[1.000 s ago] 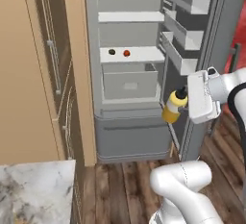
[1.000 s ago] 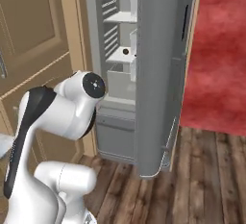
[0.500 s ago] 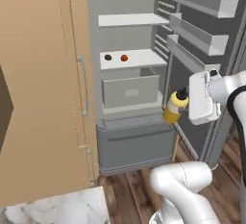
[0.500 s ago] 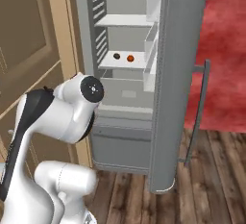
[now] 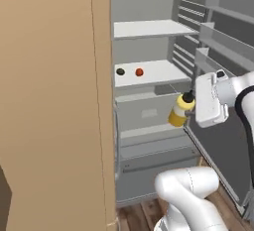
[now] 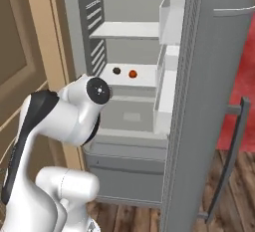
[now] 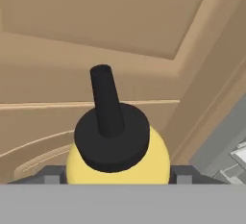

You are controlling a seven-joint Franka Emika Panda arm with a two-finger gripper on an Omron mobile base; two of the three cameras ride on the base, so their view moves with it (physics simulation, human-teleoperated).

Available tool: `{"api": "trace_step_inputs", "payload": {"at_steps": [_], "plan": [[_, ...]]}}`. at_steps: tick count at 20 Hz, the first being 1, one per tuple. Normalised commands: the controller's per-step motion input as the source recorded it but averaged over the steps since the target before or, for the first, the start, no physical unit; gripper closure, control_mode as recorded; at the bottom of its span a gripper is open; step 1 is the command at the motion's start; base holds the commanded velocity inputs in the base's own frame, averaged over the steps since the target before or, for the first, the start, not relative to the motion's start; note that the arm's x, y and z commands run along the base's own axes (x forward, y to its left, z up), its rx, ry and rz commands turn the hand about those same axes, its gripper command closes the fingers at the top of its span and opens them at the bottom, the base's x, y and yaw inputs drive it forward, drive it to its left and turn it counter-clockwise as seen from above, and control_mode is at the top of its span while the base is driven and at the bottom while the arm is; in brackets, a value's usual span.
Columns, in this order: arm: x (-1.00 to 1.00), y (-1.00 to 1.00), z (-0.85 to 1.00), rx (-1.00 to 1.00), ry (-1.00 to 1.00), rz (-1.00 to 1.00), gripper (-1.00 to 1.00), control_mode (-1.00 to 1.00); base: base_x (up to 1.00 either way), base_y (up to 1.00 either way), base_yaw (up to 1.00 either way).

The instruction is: Place the mustard and mustard from the counter to the top shelf of the fridge. If the existing items in the fridge are on the top shelf, move them to other shelves.

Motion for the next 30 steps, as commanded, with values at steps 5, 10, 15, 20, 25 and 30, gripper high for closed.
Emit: {"api": "trace_step_inputs", "payload": {"at_steps": [5, 10, 15, 20, 25, 30], "plan": [[0.0, 0.0, 0.0, 0.0, 0.0, 0.0, 1.0, 1.0, 0.84, -0.24, -0.09], [0.0, 0.0, 0.0, 0.0, 0.0, 0.0, 1.0, 1.0, 0.85, -0.01, -0.06], [0.0, 0.0, 0.0, 0.0, 0.0, 0.0, 1.0, 1.0, 0.86, 0.0, -0.07], [0.0, 0.0, 0.0, 0.0, 0.0, 0.0, 1.0, 1.0, 0.54, 0.0, -0.13], [0.13, 0.0, 0.62, 0.08, -0.03, -0.31, 1.0, -1.0, 0.0, 0.0, 0.0], [0.02, -0.25, 0.92, 0.17, -0.05, -0.32, 1.0, -1.0, 0.0, 0.0, 0.0]]}}
